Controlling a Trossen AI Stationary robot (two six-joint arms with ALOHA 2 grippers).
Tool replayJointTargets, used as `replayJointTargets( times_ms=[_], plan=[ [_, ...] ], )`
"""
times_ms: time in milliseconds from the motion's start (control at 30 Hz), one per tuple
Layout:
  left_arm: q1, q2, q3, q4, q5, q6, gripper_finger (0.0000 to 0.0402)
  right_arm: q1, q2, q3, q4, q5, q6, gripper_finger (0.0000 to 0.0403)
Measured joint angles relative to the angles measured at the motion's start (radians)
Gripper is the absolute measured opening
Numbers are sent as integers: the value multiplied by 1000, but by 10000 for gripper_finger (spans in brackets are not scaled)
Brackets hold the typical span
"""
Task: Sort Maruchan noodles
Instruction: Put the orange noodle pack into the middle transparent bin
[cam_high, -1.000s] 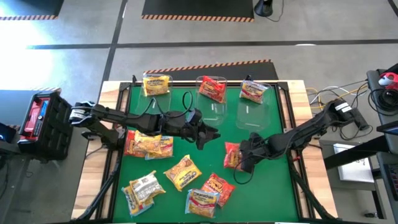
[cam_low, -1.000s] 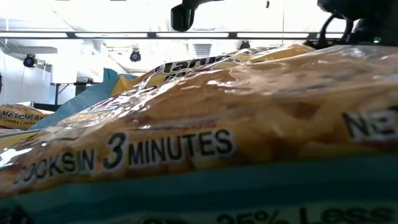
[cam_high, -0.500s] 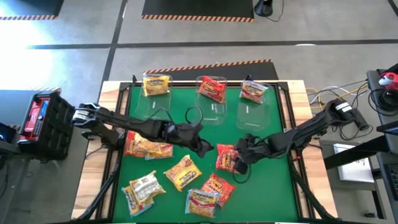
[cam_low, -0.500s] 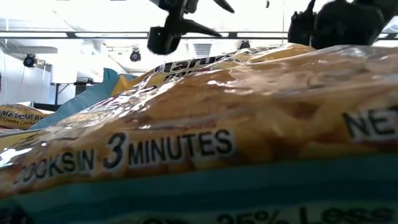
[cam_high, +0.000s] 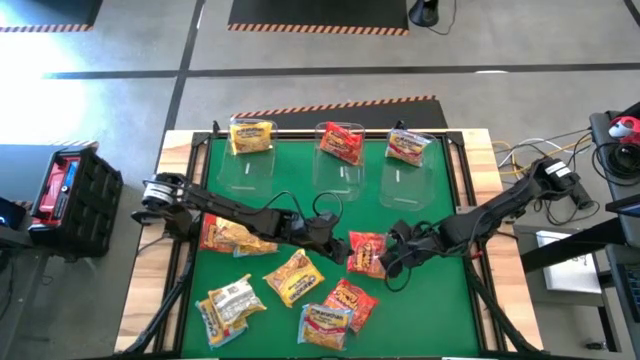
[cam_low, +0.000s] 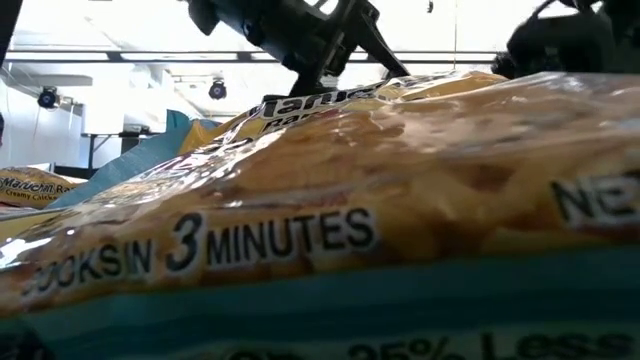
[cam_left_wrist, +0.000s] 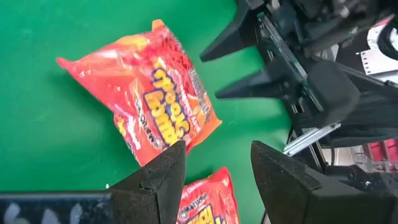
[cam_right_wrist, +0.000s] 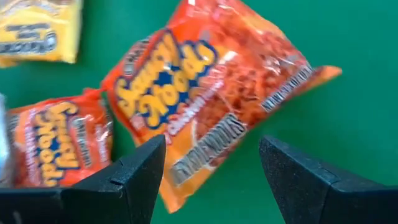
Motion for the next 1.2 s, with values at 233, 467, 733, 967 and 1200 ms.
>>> replayJointTargets(
  times_ms=[233, 467, 733, 967, 1200],
  plan=[
    [0, 15, 0, 15, -2, -11, 165, 8, 0, -39, 157, 22, 12, 249],
    [0, 17, 0, 28, -12, -12, 165, 5, 9, -97, 258, 28, -3, 249],
    [0, 17, 0, 25, -13, -11, 165, 6, 8, -190, 300, 52, 62, 249],
    [0, 29, 0, 31, -13, -13, 165, 5, 8, -212, 367, 77, 35, 249],
    [0, 79, 0, 49, -13, -47, 165, 5, 9, -226, 366, 101, 43, 249]
  ],
)
